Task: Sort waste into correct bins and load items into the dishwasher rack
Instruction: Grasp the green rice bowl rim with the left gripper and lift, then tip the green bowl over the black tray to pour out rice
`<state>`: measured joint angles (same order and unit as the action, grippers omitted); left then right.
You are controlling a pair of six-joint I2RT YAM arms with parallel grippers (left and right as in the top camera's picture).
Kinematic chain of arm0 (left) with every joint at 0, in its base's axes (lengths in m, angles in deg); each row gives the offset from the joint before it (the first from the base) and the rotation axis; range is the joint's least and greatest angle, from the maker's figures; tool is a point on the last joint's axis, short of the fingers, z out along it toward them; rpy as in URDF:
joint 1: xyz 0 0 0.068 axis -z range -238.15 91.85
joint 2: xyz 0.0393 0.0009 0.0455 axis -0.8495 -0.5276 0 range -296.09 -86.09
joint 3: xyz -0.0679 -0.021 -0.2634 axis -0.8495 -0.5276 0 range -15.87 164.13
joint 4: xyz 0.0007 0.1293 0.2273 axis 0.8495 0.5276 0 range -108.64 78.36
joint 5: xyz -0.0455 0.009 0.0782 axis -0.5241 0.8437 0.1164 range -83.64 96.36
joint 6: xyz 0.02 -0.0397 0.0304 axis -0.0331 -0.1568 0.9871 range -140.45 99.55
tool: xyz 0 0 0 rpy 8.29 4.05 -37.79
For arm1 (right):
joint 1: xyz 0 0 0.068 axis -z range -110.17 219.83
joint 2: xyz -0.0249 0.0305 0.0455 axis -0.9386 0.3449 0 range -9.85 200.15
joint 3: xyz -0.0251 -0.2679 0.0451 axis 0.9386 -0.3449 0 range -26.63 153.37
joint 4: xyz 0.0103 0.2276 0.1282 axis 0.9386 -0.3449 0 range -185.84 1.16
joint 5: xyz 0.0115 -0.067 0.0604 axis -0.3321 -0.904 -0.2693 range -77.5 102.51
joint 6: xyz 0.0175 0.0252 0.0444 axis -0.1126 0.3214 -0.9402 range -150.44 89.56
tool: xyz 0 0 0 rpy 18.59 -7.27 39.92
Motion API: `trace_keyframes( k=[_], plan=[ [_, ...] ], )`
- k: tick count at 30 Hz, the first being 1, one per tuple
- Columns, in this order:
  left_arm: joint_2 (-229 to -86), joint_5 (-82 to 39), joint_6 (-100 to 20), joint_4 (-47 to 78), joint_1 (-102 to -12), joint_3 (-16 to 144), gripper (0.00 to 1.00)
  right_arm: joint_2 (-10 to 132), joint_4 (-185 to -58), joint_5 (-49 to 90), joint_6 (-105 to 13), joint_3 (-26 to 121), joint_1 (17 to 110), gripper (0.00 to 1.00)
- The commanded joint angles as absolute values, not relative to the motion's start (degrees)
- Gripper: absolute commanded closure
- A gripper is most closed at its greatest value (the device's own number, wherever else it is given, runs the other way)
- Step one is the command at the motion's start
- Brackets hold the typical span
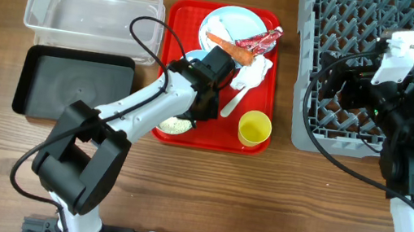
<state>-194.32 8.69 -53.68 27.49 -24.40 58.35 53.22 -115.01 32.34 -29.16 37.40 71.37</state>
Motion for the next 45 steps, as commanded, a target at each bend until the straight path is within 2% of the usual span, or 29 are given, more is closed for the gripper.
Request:
trace_keyframes(
  k=[1, 3, 6, 10, 12, 13, 17, 26, 34, 45],
  plan=[
    [-194.97, 9.89, -54.18, 29.48, -24.13, 58.17, 0.73, 53.7, -115.32, 31.36, -29.99, 38.89, 71.19, 0.0],
    [-194.97, 9.91, -55.47, 30.22, -24.13, 58.17, 0.73, 53.73, -115.64, 31.36, -29.97, 38.89, 71.19, 0.0],
    [-194.97, 9.91, -55.73, 29.8, -24.13, 58.17, 0.8, 53.73, -115.89, 31.36, -30.01, 38.89, 71.19, 0.0],
    [-195.76, 9.91, -57.07, 30.04, -24.13, 58.17, 0.84, 53.7, -116.26, 31.36, -30.01, 38.89, 71.17, 0.0],
    [-196.41, 9.91, -57.18, 30.07, -24.13, 58.17, 0.89, 53.73, -116.69, 31.36, -29.99, 38.89, 71.19, 0.0],
    [-196.79, 9.89, -57.18, 30.07, -24.13, 58.17, 0.95, 53.73, -116.8, 31.36, -29.99, 38.89, 71.19, 0.01],
    [-196.52, 9.85, -57.2, 30.72, -24.13, 58.24, 0.96, 53.7, -116.8, 31.33, -29.99, 38.89, 71.19, 0.01],
    [-187.43, 8.23, -57.15, 42.92, -25.44, 68.27, 0.96, 53.73, -116.78, 31.36, -29.95, 38.89, 71.19, 0.01],
    [-177.62, 1.57, -54.99, 46.39, -37.36, 68.91, 0.96, 53.73, -116.58, 31.33, -28.94, 38.89, 71.19, 0.01],
    [-177.11, -18.59, -30.18, 47.64, -66.05, 68.45, 0.96, 53.75, -116.82, 31.4, -29.14, 38.89, 71.17, 0.01]
  ],
)
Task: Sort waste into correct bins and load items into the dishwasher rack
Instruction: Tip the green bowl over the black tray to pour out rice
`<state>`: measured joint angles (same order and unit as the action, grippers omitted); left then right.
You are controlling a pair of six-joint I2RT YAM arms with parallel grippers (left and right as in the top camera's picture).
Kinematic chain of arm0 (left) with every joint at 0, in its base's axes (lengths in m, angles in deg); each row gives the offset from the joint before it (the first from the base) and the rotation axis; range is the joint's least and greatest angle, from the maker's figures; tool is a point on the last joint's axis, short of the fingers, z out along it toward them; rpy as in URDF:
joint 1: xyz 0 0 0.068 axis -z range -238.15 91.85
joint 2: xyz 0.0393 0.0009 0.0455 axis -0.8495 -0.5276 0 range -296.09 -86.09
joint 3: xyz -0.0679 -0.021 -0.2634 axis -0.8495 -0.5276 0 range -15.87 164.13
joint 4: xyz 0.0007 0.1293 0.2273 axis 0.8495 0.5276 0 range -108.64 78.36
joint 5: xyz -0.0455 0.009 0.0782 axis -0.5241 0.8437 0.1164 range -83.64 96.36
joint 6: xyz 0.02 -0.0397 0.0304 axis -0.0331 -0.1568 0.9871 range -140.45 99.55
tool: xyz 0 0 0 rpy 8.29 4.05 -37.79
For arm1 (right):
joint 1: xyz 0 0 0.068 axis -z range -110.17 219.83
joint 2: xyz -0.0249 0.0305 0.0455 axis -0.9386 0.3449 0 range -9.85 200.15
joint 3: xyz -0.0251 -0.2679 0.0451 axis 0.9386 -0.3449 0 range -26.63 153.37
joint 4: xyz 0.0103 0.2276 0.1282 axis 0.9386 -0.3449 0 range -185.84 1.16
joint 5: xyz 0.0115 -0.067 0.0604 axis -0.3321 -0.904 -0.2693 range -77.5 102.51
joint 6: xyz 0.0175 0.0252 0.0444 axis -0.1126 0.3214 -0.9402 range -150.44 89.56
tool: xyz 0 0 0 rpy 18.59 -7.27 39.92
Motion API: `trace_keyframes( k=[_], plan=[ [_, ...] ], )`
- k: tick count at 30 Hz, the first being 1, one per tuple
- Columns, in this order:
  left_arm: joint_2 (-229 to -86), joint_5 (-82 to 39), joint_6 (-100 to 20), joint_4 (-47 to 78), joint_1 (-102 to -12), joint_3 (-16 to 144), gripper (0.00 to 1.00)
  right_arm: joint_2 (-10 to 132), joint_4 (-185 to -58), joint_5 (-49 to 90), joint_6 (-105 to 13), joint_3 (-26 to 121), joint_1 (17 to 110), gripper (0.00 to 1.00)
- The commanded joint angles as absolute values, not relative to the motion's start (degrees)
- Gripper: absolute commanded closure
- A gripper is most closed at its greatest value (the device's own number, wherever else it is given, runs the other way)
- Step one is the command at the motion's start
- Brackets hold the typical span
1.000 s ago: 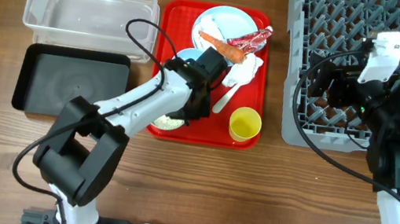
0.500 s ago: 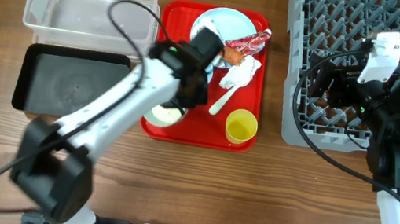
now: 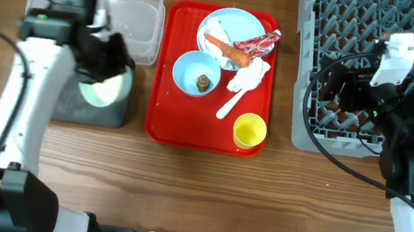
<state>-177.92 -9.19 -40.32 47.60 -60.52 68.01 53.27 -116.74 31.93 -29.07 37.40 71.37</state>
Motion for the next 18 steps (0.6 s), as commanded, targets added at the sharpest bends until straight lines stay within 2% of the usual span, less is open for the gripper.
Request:
trace_keyframes(
  k=[1, 12, 18],
  plan=[
    [-177.25, -20.34, -28.63, 47.68, -67.74, 68.4, 0.96, 53.75, -116.82, 31.4, -29.16, 38.89, 71.17, 0.01],
    [-177.73, -45.84, -13.38, 40.4, -87.91, 56.27, 0.96, 53.75, -116.8, 31.4, -29.14, 38.89, 71.17, 0.0],
    [-177.73, -50.08, -11.41, 31.95, -92.09, 49.52, 0.96, 54.45, -119.01, 31.4, -29.05, 38.89, 71.17, 0.0]
  ],
)
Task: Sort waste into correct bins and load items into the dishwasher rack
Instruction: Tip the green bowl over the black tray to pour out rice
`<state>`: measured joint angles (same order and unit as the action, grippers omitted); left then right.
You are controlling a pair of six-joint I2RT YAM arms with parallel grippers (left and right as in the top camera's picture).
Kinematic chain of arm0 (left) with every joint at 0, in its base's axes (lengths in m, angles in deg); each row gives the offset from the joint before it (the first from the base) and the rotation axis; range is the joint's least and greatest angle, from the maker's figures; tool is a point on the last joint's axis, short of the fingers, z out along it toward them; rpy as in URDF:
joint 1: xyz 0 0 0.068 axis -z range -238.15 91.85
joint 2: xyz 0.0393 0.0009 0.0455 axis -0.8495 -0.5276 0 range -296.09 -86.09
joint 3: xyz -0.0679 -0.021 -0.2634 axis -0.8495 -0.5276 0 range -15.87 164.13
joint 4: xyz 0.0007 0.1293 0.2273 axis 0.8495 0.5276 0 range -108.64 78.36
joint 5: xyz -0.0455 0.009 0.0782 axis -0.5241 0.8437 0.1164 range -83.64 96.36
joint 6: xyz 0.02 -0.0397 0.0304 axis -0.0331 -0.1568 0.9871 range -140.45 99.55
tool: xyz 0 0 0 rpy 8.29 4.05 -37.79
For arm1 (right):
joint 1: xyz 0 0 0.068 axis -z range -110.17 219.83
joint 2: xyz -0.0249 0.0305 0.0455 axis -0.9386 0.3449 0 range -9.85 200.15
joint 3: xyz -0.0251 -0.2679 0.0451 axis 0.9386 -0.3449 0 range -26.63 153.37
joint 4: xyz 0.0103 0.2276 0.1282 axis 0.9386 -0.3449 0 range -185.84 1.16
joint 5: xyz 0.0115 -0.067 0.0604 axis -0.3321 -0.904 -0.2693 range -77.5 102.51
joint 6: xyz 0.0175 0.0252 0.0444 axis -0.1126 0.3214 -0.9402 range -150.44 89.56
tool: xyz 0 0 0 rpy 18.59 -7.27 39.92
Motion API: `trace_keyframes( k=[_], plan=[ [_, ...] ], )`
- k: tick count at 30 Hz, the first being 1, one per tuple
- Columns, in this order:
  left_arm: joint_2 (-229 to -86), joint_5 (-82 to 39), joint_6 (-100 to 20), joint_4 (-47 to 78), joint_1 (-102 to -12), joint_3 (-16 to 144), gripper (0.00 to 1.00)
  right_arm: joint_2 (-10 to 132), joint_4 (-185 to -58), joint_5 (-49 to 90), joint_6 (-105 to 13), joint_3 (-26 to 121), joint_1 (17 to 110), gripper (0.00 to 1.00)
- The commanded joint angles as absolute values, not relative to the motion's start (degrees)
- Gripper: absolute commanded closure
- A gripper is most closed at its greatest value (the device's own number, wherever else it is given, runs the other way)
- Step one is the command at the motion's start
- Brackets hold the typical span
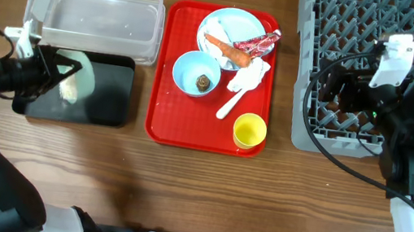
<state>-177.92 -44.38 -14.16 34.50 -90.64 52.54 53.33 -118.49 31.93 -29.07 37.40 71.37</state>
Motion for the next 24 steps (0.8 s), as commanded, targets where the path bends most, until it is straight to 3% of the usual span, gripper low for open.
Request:
trace_keyframes(
  k=[1, 9, 13, 24],
  plan=[
    [-177.73, -50.45, -11.41, 30.7, -92.22, 48.71, 0.96, 54.58, -119.34, 31.4, -29.11, 38.89, 71.17, 0.0],
    [-180.02, -53.84, -11.6, 19.82, -92.22, 42.83, 0.96, 54.84, -119.58, 32.01, -29.53, 38.89, 71.17, 0.0],
    [-183.96, -61.51, -11.6, 15.84, -92.85, 42.83, 0.96, 54.88, -119.97, 32.01, -29.57, 38.86, 71.17, 0.0],
    [-185.42, -79.96, -11.87, 17.87, -98.97, 42.83, 0.96, 54.88, -122.42, 32.01, -29.55, 38.86, 71.17, 0.0]
  ],
)
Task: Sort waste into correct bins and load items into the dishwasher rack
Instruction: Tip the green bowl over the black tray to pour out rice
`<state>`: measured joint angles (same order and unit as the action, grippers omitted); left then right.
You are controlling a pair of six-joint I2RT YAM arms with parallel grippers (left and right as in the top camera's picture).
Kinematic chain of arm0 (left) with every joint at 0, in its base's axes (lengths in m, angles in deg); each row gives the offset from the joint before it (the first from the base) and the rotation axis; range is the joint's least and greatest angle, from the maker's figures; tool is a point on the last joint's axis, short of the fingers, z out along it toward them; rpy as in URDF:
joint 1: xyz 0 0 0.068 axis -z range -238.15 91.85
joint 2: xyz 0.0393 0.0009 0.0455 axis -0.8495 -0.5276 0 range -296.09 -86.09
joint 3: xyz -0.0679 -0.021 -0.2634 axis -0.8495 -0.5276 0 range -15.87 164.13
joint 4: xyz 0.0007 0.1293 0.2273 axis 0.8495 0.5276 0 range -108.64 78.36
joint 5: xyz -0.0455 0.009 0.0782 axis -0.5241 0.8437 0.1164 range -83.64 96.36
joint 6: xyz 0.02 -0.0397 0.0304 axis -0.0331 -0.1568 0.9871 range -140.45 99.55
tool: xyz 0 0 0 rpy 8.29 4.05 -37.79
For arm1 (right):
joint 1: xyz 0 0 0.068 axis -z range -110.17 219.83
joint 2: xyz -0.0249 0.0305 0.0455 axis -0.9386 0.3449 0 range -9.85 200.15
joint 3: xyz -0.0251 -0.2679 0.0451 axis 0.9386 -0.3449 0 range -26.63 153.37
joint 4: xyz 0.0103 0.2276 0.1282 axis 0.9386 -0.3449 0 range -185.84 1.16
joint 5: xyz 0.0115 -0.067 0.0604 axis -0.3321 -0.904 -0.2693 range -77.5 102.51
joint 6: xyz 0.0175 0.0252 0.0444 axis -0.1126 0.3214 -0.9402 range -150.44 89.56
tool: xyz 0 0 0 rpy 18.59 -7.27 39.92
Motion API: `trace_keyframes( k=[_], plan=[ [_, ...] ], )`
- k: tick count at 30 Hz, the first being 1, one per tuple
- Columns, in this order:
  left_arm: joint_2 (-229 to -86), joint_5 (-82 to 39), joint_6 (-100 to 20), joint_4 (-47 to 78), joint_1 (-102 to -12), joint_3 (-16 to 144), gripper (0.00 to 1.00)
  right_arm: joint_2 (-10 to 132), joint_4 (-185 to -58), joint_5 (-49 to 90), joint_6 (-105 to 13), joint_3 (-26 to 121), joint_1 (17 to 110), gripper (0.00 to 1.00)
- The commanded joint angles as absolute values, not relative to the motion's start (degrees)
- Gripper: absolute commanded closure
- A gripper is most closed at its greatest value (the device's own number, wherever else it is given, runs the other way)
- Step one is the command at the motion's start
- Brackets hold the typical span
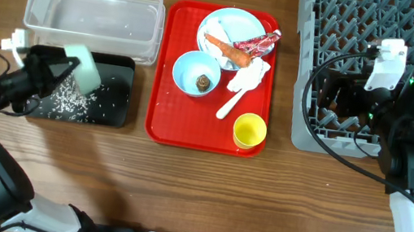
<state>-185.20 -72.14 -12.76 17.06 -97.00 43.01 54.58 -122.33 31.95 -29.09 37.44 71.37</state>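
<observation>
My left gripper [64, 72] is shut on a pale green bowl [85, 68], held tipped on its side over the black bin [121, 77]. White rice grains [69, 100] lie scattered in that bin. On the red tray [158, 121] are a blue plate [220, 19] with a carrot [229, 49] and a red wrapper [259, 41], a blue bowl [189, 68] holding a brown scrap, a white spoon [234, 102] and a yellow cup [250, 129]. My right gripper [332, 94] hovers over the grey dishwasher rack [351, 31]; its jaws are too dark to read.
A clear plastic bin [95, 9] stands behind the black bin at the back left. A crumpled white napkin [253, 73] lies on the tray beside the plate. The right arm's cable loops across the rack.
Rice now lies scattered in the black bin, which was bare before. The green bowl sits slightly further back and right in my left gripper. The right arm shifted slightly.
My left gripper was at a bowl of rice on the tray's front left corner. Then it held the bowl over the black bin, then tipped it at the bin's left side. Now the rice lies in the bin.
</observation>
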Motion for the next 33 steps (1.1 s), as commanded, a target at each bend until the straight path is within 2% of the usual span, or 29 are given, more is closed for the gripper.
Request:
trace_keyframes(
  k=[1, 11, 17, 33],
  plan=[
    [-185.42, -81.29, -11.87, 18.61, -99.76, 42.83, 0.96, 54.88, -122.42, 31.99, -29.55, 38.89, 71.17, 0.01],
    [-185.42, -83.98, -14.07, 23.4, -102.32, 42.83, 0.96, 54.88, -122.42, 32.01, -29.57, 38.89, 71.17, 0.0],
    [-185.42, -83.98, -21.0, 23.4, -102.32, 42.83, 0.96, 54.88, -122.4, 31.99, -29.57, 38.86, 71.17, 0.0],
    [-184.41, -83.98, -25.88, 21.28, -101.4, 42.96, 0.96, 54.88, -122.35, 31.95, -29.53, 38.86, 71.17, 0.0]
  ],
)
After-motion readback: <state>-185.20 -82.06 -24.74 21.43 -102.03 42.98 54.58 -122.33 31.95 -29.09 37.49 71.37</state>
